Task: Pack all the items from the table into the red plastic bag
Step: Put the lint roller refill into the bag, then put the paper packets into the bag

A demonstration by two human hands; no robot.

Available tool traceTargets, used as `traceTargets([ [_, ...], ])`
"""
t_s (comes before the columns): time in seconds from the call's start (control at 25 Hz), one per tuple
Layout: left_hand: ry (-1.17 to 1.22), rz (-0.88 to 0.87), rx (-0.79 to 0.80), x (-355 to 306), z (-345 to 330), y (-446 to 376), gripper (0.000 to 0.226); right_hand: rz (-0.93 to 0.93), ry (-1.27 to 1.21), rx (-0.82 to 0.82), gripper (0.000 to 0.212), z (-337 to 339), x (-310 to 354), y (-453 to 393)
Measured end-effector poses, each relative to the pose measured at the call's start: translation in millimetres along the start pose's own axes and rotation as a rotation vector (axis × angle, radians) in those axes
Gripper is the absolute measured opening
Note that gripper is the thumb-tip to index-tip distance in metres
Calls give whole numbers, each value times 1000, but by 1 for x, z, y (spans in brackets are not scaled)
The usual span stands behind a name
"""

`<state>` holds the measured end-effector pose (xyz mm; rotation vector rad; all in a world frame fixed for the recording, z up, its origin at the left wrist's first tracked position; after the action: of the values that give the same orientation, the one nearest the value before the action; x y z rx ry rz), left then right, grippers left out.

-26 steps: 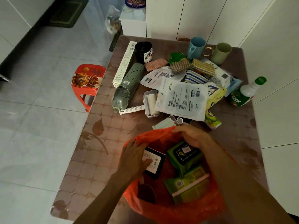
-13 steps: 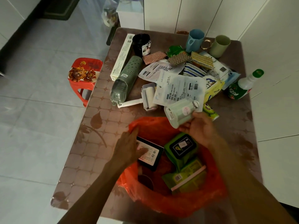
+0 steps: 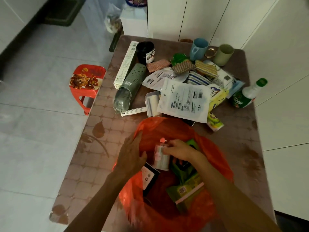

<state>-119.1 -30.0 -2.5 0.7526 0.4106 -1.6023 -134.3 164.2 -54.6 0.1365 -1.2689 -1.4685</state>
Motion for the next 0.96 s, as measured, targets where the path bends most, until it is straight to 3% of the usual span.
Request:
traceTargets([
  [0.04, 18, 11, -5, 1, 2, 2, 79, -17, 152, -82, 24, 3, 4, 0],
  [0.12, 46, 23, -14, 3, 7, 2, 75, 9, 391, -449, 28, 22, 14, 10],
  [0.2, 90, 23, -28, 3, 12, -2, 75, 109, 377, -795, 26, 55, 23, 24],
  [0.24, 100, 19, -39, 1, 13, -2, 75, 158, 391, -912, 37, 73, 24, 25],
  [0.28, 107, 20, -40, 0, 13, -3, 75, 150, 473, -954, 54, 91, 23, 18],
  [0.36, 135, 22, -12, -3, 7, 1, 79, 55, 708, -862, 78, 114, 20, -6],
  [0.48, 182, 28, 45, 4, 0, 7, 89, 69, 813, -810, 55, 117, 14, -36],
  [0.6, 187, 88, 71, 12, 0, 12, 89, 204, 474, -907, 34, 123, 11, -22],
  [0.68, 244, 115, 56, 13, 2, 13, 87, 331, 180, -1030, 32, 127, 10, 20],
  [0.76, 300, 146, 29, 14, 5, 12, 86, 501, 112, -1096, 34, 109, 11, 80],
  [0.84, 350, 173, 5, 13, 12, 12, 84, 584, 333, -1009, 36, 61, 9, 132],
  [0.88, 362, 167, -11, 10, 16, 9, 81, 555, 493, -871, 36, 32, 2, 141],
  [0.96, 388, 139, -39, 2, 19, 6, 77, 305, 727, -264, 40, -25, -24, 136],
])
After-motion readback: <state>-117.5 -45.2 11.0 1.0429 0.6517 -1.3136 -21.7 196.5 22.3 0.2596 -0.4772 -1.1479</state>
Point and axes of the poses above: each hand's wrist, its own y-axis away from the middle knuckle, its own z-axis out of the back of the hand, x = y × z, the point moved 5 cm from there along -y, towards the middle knuckle, and after that the axes turned 6 degrees about y, right-handed, at the moved point
